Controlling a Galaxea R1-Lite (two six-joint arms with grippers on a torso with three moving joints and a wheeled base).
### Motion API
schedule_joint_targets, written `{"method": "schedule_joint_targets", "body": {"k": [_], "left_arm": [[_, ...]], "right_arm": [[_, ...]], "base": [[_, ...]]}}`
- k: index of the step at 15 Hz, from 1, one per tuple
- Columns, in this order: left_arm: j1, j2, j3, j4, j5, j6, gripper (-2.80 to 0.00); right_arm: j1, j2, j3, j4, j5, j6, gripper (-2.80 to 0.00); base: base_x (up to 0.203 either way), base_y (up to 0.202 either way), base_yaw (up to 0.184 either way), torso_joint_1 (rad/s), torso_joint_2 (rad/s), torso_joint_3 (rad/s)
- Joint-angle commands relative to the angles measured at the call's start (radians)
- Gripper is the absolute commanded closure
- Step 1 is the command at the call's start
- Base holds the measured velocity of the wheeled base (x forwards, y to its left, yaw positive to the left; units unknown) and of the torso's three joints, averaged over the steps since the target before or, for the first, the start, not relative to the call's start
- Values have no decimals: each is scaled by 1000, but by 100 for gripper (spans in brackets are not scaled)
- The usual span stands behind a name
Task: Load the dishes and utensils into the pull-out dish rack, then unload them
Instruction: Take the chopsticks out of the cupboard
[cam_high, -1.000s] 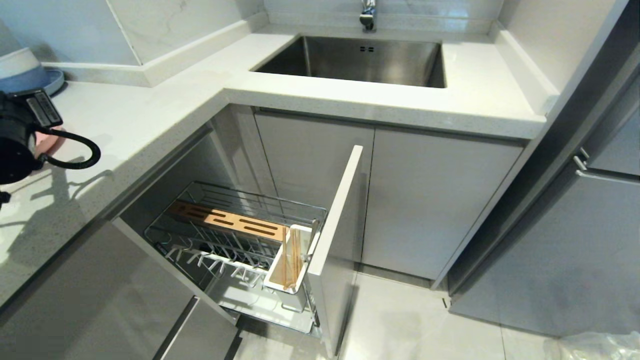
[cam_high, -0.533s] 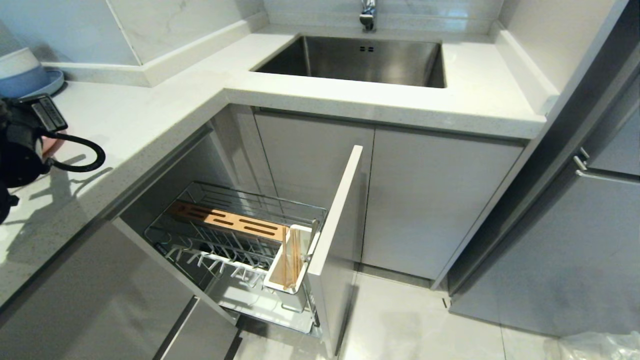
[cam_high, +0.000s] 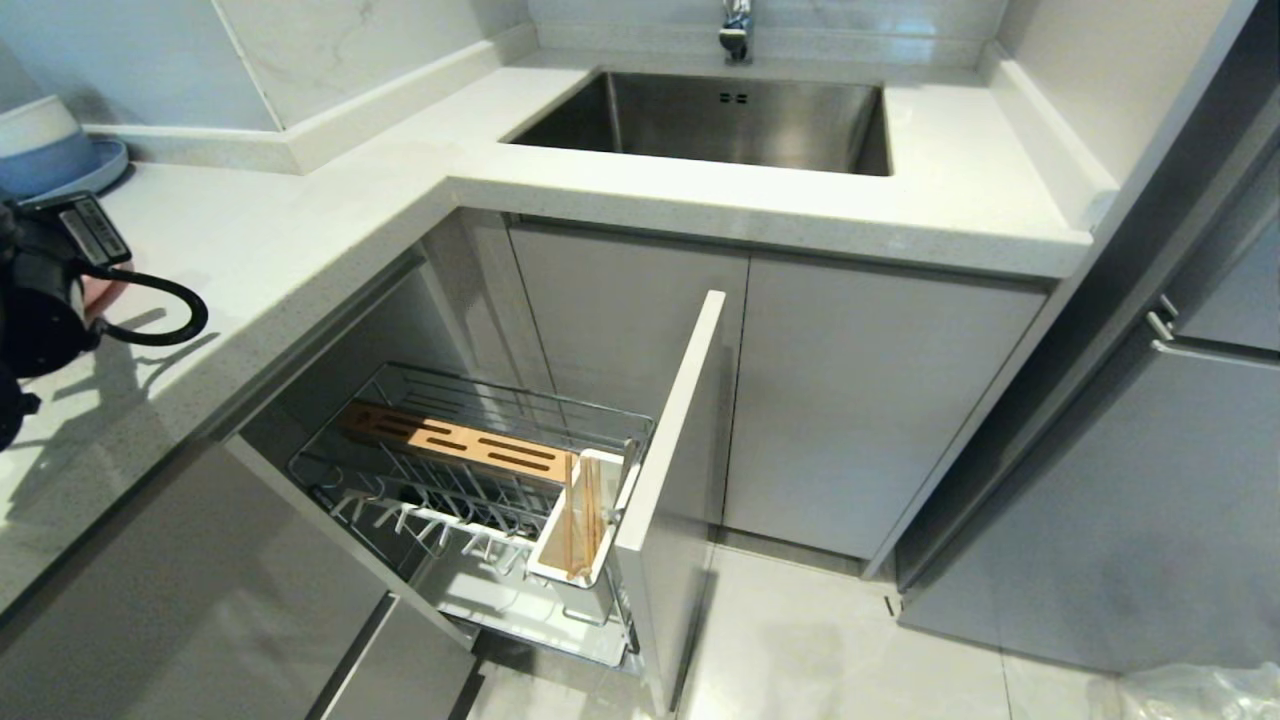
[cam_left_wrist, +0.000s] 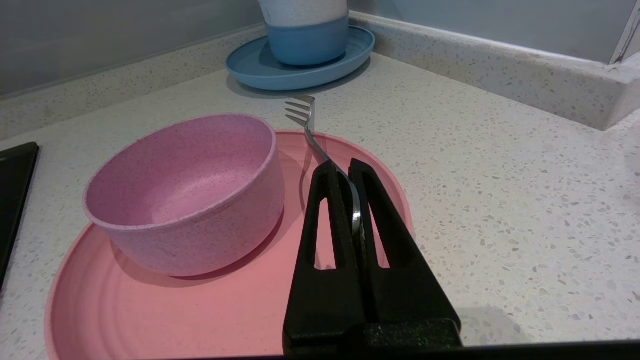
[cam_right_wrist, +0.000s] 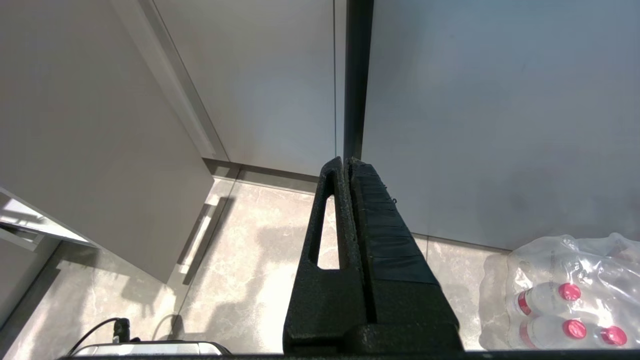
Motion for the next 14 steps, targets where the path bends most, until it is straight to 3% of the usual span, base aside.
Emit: {"method": "schedule_joint_targets", "body": {"k": [1,12,13,14], "left_arm": [[1,2,2,-4,4,1,0],[1,5,11,-10,4,-6,0],[1,3,11,-11,4,-6,-280],[1,2,11,-23,4,-6,-280]], "right_arm": [[0,0,2,0,0,0,0],[0,0,2,0,0,0,0],[0,0,2,0,0,0,0],[0,0,2,0,0,0,0]], "base": [[0,0,0,0,0,0],[0,0,0,0,0,0],[0,0,0,0,0,0],[0,0,0,0,0,0]]}}
